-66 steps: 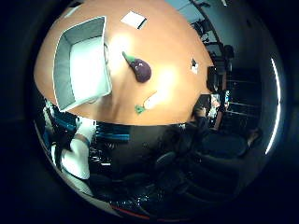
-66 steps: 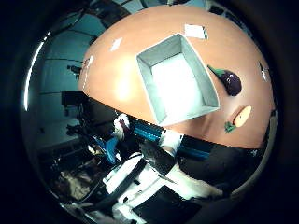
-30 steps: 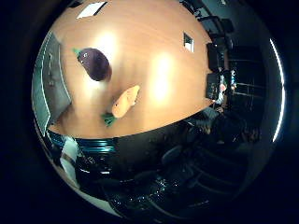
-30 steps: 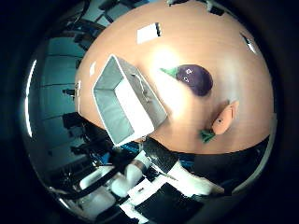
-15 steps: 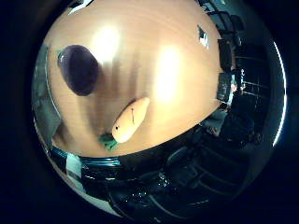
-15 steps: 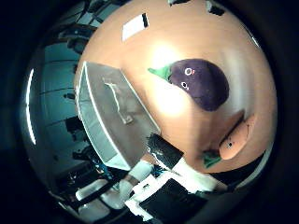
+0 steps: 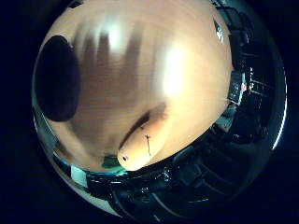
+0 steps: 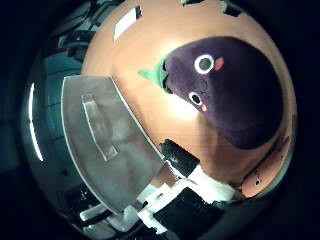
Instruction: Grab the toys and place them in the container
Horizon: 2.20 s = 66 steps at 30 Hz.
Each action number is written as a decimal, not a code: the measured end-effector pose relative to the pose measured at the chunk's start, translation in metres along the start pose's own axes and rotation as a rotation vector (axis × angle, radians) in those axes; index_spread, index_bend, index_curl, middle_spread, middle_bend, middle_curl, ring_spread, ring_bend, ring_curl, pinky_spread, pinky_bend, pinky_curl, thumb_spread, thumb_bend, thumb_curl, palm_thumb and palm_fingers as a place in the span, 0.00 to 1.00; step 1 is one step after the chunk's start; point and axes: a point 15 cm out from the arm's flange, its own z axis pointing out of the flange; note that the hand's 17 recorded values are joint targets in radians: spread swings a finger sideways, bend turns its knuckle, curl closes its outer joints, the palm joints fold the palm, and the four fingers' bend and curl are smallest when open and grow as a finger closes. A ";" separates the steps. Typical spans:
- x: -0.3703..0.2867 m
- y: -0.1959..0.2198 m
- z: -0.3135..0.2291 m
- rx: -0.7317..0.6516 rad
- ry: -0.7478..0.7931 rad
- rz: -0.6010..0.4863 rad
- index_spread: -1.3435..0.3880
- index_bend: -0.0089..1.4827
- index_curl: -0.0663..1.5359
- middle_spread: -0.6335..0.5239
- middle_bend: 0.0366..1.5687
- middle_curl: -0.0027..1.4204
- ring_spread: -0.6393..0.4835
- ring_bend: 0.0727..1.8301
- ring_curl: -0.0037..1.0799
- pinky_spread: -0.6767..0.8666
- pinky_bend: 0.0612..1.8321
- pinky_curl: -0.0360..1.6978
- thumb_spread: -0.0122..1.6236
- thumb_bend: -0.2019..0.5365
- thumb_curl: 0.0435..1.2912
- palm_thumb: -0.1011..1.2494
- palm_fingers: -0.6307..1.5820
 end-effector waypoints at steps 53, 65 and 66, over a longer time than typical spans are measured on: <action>-0.081 0.103 -0.279 0.151 0.105 -0.060 0.65 0.76 0.54 0.43 0.86 0.52 0.37 0.74 0.69 0.32 0.65 0.57 0.65 0.26 0.46 0.85 0.78; -0.207 0.158 -0.361 0.285 0.157 -0.237 0.64 0.75 0.54 0.43 0.85 0.52 0.37 0.74 0.71 0.31 0.63 0.61 0.64 0.26 0.49 0.84 0.78; -0.217 0.159 -0.362 0.286 0.155 -0.248 0.64 0.75 0.54 0.43 0.85 0.52 0.37 0.73 0.71 0.31 0.63 0.61 0.64 0.26 0.50 0.84 0.78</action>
